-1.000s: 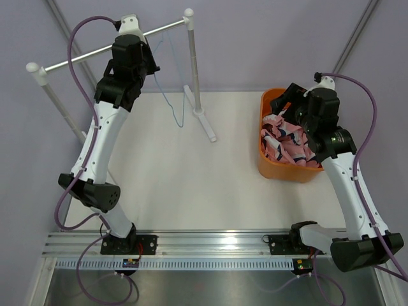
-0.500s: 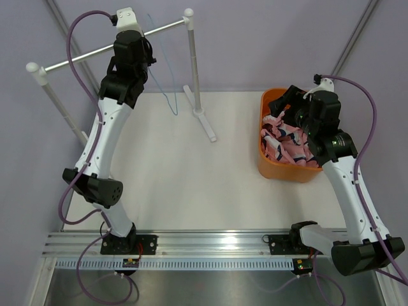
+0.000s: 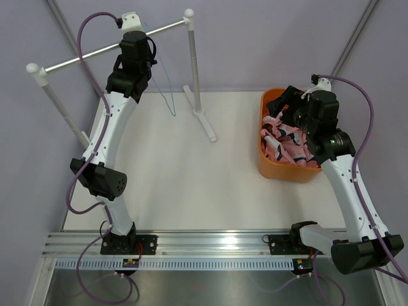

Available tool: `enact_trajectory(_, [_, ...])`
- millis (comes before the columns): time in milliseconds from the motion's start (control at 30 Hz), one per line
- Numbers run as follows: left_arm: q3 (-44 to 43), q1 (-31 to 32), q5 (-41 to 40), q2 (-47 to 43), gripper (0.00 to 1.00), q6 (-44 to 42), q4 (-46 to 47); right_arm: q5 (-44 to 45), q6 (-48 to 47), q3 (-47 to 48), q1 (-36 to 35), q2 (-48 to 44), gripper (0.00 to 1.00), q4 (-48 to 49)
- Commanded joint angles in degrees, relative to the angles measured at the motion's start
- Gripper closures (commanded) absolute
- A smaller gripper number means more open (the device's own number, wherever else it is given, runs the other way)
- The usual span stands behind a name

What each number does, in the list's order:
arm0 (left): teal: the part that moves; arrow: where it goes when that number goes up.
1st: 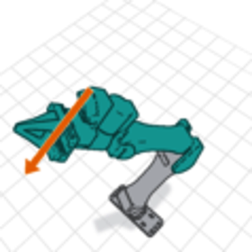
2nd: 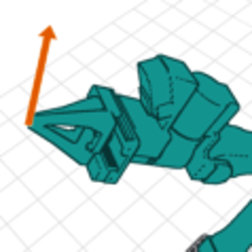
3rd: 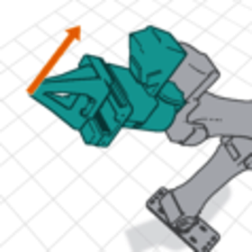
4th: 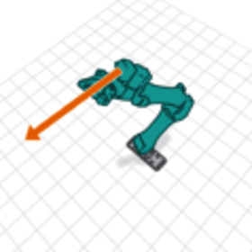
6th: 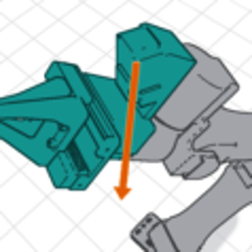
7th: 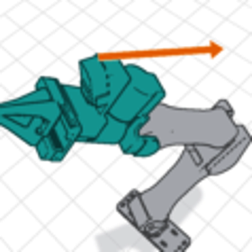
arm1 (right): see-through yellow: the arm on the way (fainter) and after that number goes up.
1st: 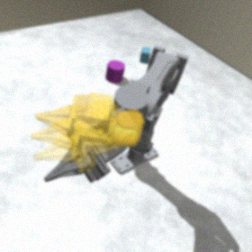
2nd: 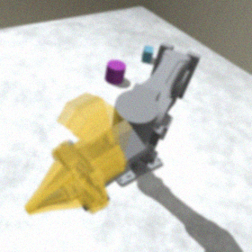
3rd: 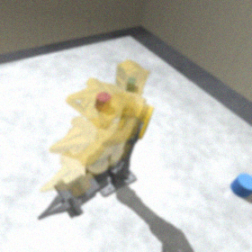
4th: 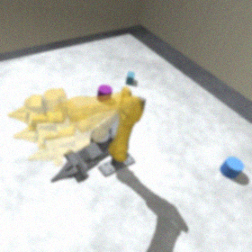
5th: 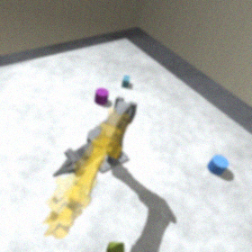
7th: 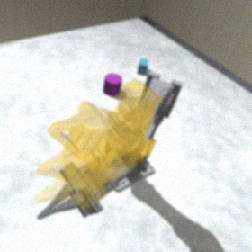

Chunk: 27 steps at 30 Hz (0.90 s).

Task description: Remove the shorts from the hanger

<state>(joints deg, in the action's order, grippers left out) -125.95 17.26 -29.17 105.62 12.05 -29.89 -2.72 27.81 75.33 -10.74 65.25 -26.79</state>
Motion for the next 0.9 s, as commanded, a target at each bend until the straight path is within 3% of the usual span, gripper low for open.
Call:
enact_trajectory(0, [0.79, -0.29, -1.42, -0.5, 1.0, 0.69, 2.82, -1.23, -0.22, -0.36, 0.02, 0.22, 0.23, 2.26])
enact_trajectory(467, [13.1, -0.29, -1.16, -6.57, 0.92, 2.54, 6.16, -1.41, 0.14, -1.68, 0.11, -0.04, 0.23, 2.88])
enact_trajectory(733, [16.0, -0.29, 0.16, -8.59, 0.65, 1.92, 8.71, -1.5, 0.05, -2.12, 0.11, -0.13, 0.24, 2.97])
enact_trajectory(867, [16.26, -0.2, 0.25, -9.64, 0.6, 1.39, 9.15, -1.76, 0.14, -2.29, 0.02, -0.13, 0.24, 3.06])
